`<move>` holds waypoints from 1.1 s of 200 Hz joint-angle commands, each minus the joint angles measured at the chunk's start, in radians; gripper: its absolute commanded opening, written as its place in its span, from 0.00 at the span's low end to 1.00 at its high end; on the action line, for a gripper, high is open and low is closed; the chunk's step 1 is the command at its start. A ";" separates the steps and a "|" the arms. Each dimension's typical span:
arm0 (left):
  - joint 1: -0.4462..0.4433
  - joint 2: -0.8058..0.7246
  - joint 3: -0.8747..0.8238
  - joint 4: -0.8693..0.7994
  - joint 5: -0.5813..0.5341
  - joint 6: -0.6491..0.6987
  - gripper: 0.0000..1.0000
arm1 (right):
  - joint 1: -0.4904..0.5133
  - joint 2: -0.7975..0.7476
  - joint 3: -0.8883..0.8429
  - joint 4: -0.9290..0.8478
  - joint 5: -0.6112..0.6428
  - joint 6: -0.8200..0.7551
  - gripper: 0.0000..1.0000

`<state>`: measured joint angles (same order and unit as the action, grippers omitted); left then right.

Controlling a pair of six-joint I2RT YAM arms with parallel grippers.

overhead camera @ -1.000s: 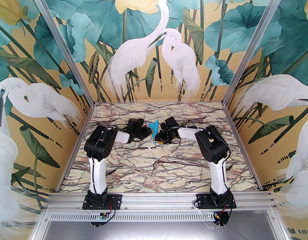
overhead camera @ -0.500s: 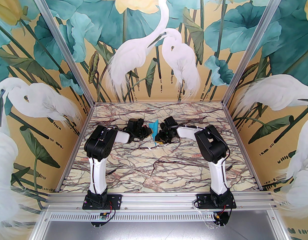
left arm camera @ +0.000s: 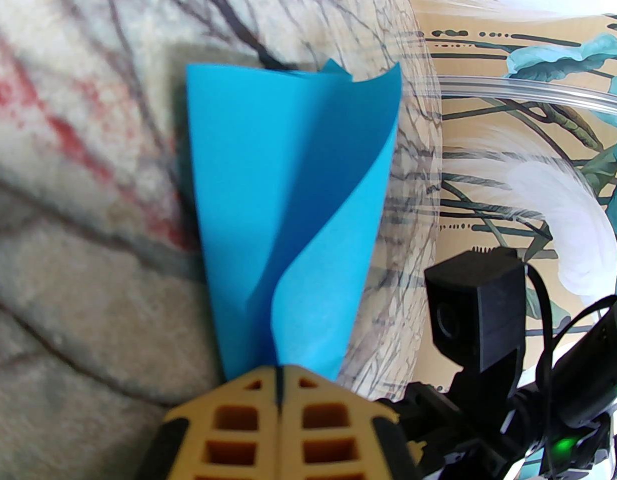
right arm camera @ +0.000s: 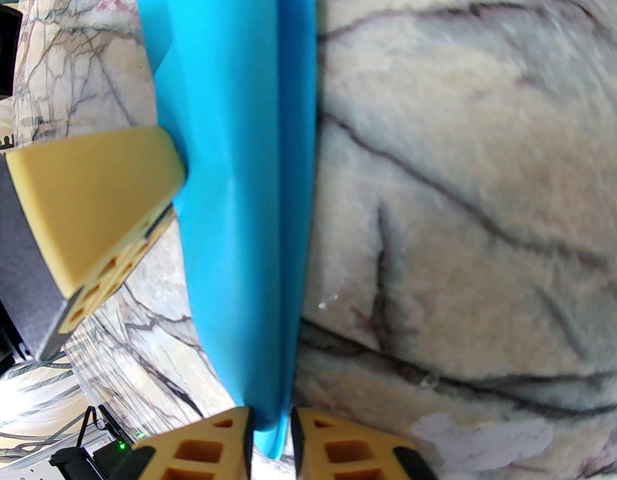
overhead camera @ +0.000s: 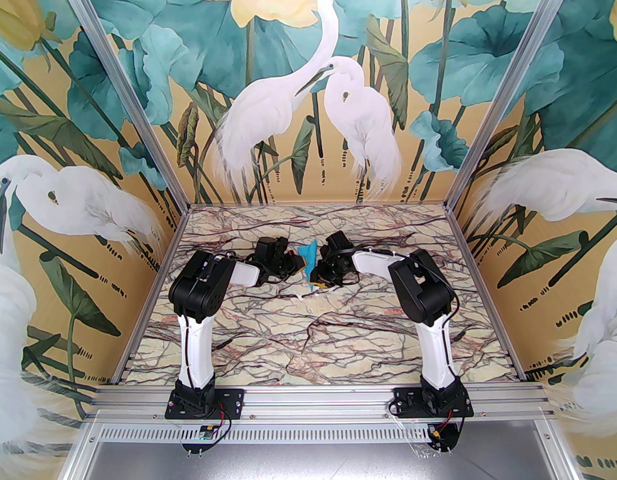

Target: Fold a paper plane with a square sheet of paper (fold left side to right side)

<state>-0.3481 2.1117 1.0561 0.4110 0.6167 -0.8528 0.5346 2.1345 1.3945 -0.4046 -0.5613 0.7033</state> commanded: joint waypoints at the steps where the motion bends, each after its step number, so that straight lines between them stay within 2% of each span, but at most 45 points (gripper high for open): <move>1: -0.011 0.034 0.017 -0.003 0.015 -0.009 0.03 | 0.014 0.077 -0.001 -0.045 0.103 -0.001 0.21; 119: -0.011 0.044 0.019 0.013 0.021 -0.021 0.03 | 0.029 0.109 0.046 -0.107 0.147 0.008 0.20; 220: -0.013 0.048 0.015 0.032 0.026 -0.030 0.03 | 0.051 0.166 0.122 -0.229 0.217 0.027 0.19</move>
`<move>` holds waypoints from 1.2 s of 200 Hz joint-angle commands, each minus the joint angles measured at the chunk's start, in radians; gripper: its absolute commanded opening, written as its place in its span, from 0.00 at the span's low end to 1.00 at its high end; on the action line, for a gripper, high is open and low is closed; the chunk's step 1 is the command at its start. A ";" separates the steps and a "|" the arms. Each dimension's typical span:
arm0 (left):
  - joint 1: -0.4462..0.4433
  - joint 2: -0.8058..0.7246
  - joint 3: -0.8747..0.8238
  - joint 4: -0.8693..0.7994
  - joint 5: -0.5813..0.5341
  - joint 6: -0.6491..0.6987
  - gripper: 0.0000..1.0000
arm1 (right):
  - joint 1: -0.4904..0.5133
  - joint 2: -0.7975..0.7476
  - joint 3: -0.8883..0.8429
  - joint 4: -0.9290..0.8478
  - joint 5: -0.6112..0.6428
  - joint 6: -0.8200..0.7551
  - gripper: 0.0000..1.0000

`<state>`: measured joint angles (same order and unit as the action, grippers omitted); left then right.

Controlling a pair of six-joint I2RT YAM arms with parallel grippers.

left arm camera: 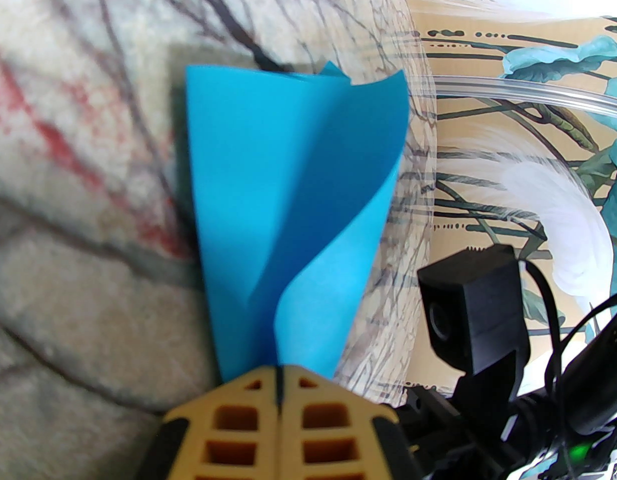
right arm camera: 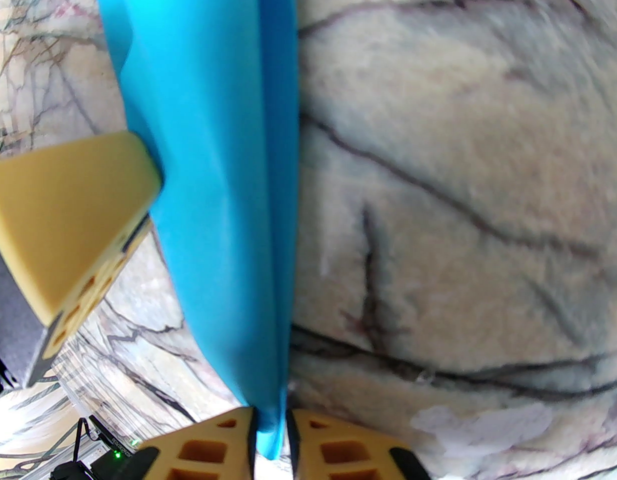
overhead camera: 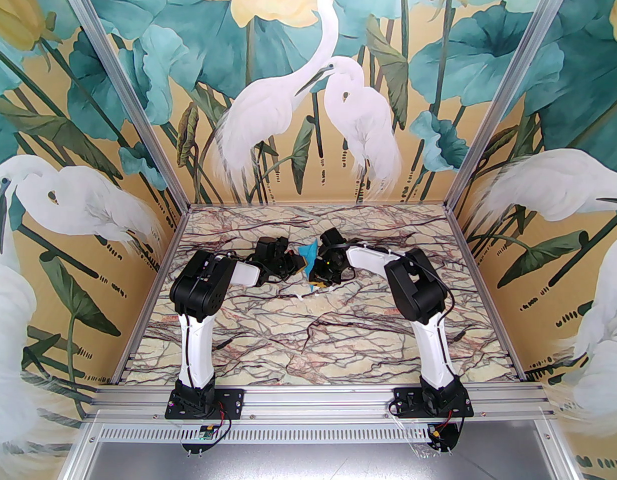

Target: Fold a paper plane with a square sheet of paper (fold left side to right side)

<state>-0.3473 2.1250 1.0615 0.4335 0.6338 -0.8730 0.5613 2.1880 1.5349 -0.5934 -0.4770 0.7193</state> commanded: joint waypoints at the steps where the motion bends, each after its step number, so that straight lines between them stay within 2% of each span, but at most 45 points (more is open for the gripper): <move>1: -0.013 0.035 0.010 0.009 0.009 -0.011 0.03 | 0.025 0.113 -0.018 -0.041 0.133 0.011 0.19; 99: -0.013 0.030 0.008 0.020 0.016 -0.018 0.03 | 0.037 0.161 0.051 -0.144 0.184 0.011 0.18; 166: -0.013 0.030 0.037 -0.039 0.017 0.018 0.04 | 0.038 0.168 0.064 -0.163 0.199 0.000 0.18; 209: -0.014 0.042 0.034 -0.060 0.008 0.036 0.04 | 0.031 0.065 0.011 -0.070 0.199 -0.016 0.22; 240: -0.014 0.047 0.035 -0.062 0.007 0.040 0.04 | 0.017 -0.057 -0.103 0.071 0.158 -0.013 0.30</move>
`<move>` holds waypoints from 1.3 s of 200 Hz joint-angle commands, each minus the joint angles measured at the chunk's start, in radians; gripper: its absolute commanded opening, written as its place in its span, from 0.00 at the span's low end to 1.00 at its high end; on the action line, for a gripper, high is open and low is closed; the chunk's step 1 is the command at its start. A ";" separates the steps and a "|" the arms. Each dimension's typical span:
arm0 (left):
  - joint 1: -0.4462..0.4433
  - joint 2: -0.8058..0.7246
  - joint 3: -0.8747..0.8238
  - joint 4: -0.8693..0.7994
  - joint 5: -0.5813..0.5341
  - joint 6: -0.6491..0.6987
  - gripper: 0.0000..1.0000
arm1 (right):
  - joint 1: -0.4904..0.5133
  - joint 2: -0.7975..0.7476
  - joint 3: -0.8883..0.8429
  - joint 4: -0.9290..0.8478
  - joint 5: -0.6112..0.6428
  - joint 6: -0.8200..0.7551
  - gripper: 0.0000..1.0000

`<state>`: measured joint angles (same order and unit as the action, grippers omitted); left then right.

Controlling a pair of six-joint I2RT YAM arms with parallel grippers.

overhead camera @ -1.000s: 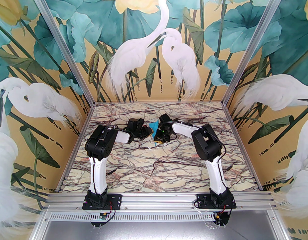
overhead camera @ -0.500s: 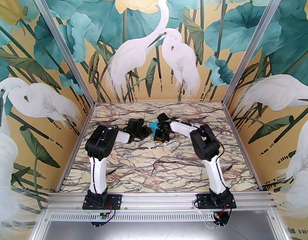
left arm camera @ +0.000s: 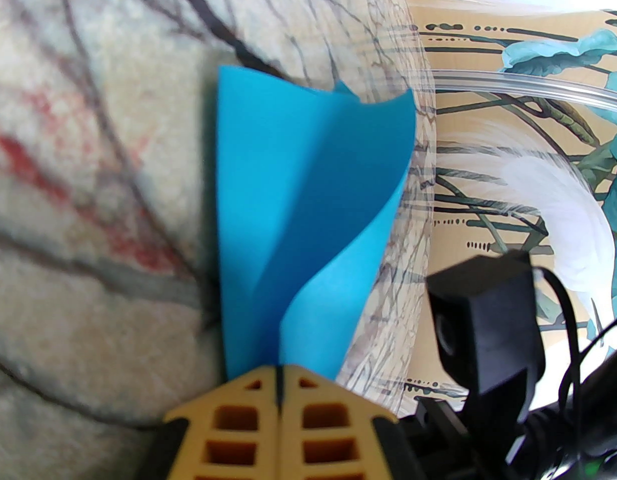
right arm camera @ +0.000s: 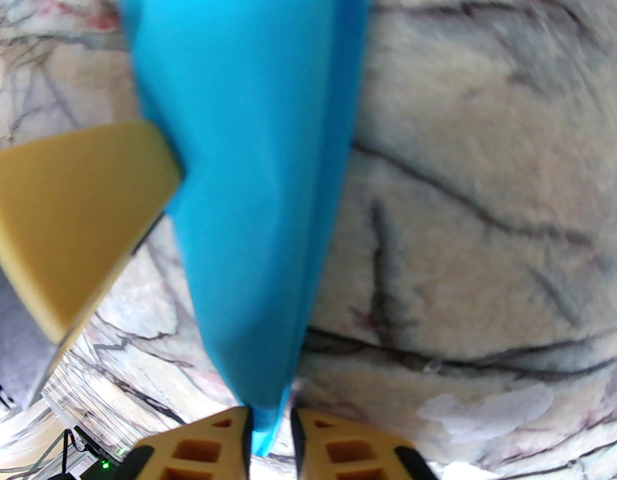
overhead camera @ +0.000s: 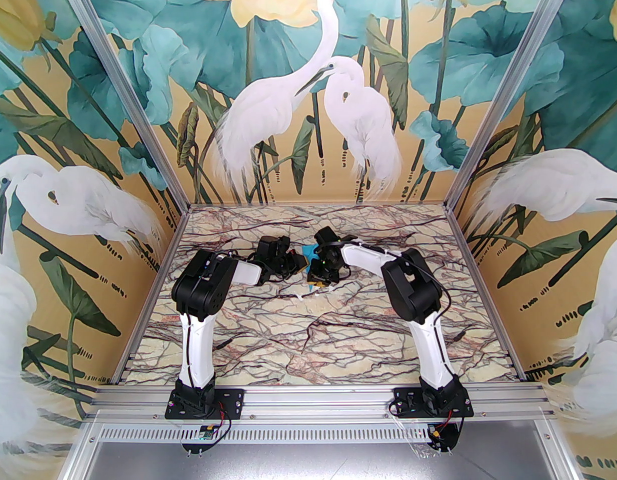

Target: Fold a paper plane with a square sheet of paper (fold left side to right side)

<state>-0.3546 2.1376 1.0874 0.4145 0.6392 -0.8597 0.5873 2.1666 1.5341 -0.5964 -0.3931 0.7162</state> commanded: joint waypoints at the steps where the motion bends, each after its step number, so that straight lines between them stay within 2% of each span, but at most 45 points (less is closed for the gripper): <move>1: -0.006 0.035 0.008 -0.042 0.002 0.026 0.04 | -0.010 -0.039 -0.106 0.076 0.073 -0.009 0.30; 37: -0.007 0.032 0.010 -0.049 0.003 0.030 0.04 | -0.020 -0.143 -0.228 0.217 0.022 0.012 0.32; 78: -0.006 0.031 0.009 -0.049 0.003 0.031 0.04 | -0.026 -0.212 -0.331 0.374 -0.028 0.063 0.28; 104: -0.006 0.031 0.006 -0.045 0.004 0.028 0.04 | -0.033 -0.230 -0.408 0.550 -0.099 0.140 0.11; 141: -0.008 0.031 0.009 -0.046 0.004 0.027 0.04 | -0.038 -0.224 -0.483 0.716 -0.144 0.229 0.03; 195: -0.008 0.034 0.009 -0.047 0.003 0.026 0.04 | -0.041 -0.188 -0.507 0.802 -0.174 0.275 0.03; 260: -0.008 0.035 0.011 -0.048 0.001 0.027 0.04 | -0.043 -0.155 -0.512 0.827 -0.180 0.288 0.03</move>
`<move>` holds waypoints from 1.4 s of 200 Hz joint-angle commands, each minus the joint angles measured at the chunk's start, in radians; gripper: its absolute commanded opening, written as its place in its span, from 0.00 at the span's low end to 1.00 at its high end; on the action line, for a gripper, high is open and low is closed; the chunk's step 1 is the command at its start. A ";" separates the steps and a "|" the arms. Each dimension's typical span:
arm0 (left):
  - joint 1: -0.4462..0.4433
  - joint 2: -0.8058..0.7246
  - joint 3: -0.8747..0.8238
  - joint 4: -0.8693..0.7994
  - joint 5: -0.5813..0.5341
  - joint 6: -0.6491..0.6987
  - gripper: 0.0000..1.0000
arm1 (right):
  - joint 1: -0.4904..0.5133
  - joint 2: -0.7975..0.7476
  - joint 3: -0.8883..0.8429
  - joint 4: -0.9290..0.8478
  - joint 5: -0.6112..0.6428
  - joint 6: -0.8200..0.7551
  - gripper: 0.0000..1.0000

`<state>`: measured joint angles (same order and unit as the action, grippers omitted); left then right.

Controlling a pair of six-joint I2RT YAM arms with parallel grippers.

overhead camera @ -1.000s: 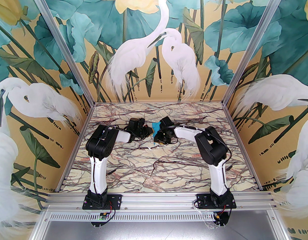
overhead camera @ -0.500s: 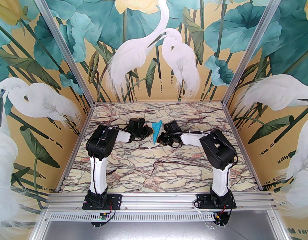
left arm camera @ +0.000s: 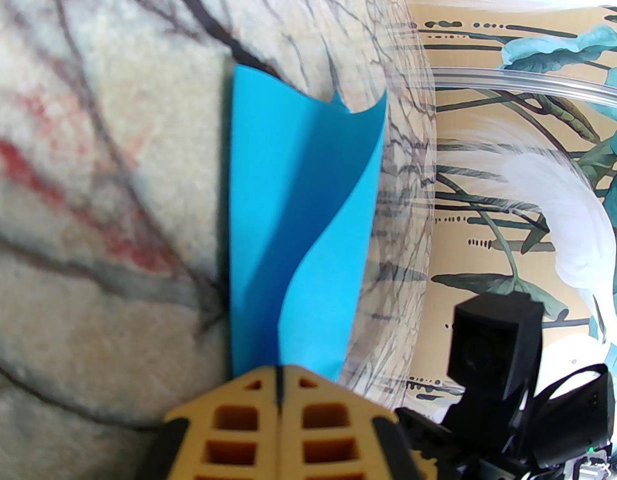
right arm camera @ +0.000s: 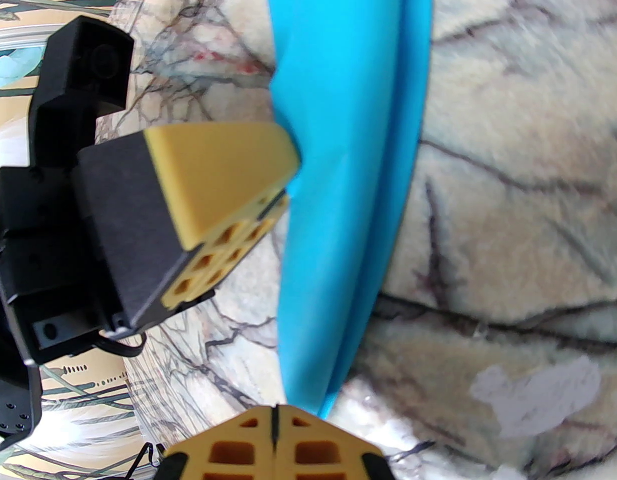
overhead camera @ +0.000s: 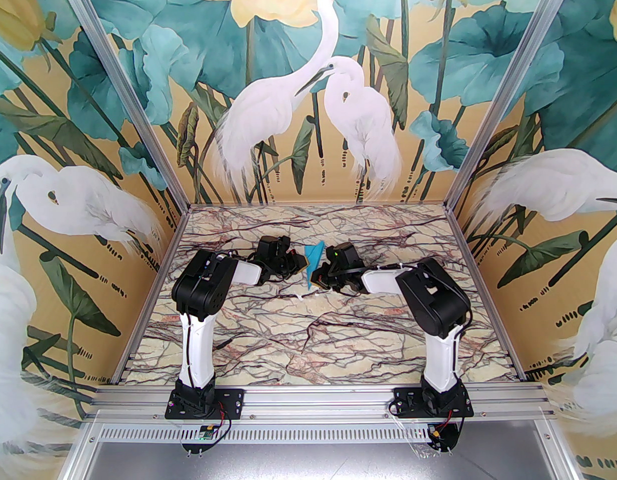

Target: Fold a paper plane with a square sheet of paper (fold left side to right side)

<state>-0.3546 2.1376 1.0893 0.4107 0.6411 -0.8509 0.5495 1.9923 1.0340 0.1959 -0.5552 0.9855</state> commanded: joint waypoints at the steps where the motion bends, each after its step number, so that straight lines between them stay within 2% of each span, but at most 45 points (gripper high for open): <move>1: -0.008 0.035 0.009 -0.044 -0.001 0.018 0.04 | -0.005 0.020 -0.012 0.035 -0.018 0.019 0.03; 136: -0.009 0.035 0.014 -0.049 0.000 0.016 0.04 | -0.007 0.058 -0.024 0.101 -0.052 0.041 0.04; 280: -0.009 0.038 0.017 -0.049 0.003 0.015 0.04 | -0.006 0.096 0.006 0.092 -0.046 0.041 0.08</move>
<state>-0.3546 2.1380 1.0916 0.4068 0.6422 -0.8509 0.5457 2.0575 1.0229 0.2825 -0.6029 1.0214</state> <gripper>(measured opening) 0.048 0.073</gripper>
